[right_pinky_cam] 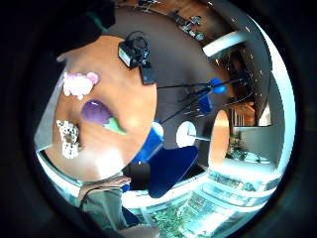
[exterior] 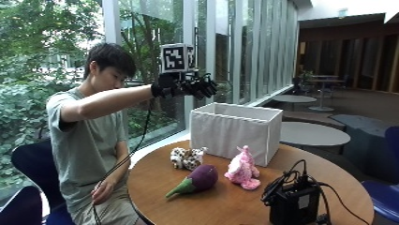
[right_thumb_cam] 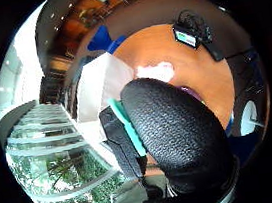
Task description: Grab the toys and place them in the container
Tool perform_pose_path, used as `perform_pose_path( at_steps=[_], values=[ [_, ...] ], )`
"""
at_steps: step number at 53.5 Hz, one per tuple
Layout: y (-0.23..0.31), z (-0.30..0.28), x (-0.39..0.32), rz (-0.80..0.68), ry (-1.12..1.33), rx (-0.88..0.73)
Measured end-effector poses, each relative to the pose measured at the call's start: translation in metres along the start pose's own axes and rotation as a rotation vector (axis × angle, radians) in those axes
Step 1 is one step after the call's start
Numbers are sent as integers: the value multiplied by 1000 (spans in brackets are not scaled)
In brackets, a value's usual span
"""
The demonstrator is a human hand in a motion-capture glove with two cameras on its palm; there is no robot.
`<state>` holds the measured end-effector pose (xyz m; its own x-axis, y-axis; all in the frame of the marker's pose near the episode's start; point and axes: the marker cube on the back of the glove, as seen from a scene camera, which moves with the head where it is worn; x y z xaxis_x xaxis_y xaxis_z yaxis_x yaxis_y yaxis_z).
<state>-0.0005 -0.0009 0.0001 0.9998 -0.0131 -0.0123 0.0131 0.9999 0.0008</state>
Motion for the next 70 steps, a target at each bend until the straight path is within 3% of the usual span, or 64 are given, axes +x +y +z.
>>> perform_pose_path(
  at_steps=[34,43,55,64,70],
  values=[
    [-17,11,-7,-19,70,-109],
    [-23,59,8,24,64,-195],
    [-43,171,49,120,-63,-362],
    [-18,268,6,-51,23,-498],
    [-21,285,-6,-96,8,-403]
  ],
)
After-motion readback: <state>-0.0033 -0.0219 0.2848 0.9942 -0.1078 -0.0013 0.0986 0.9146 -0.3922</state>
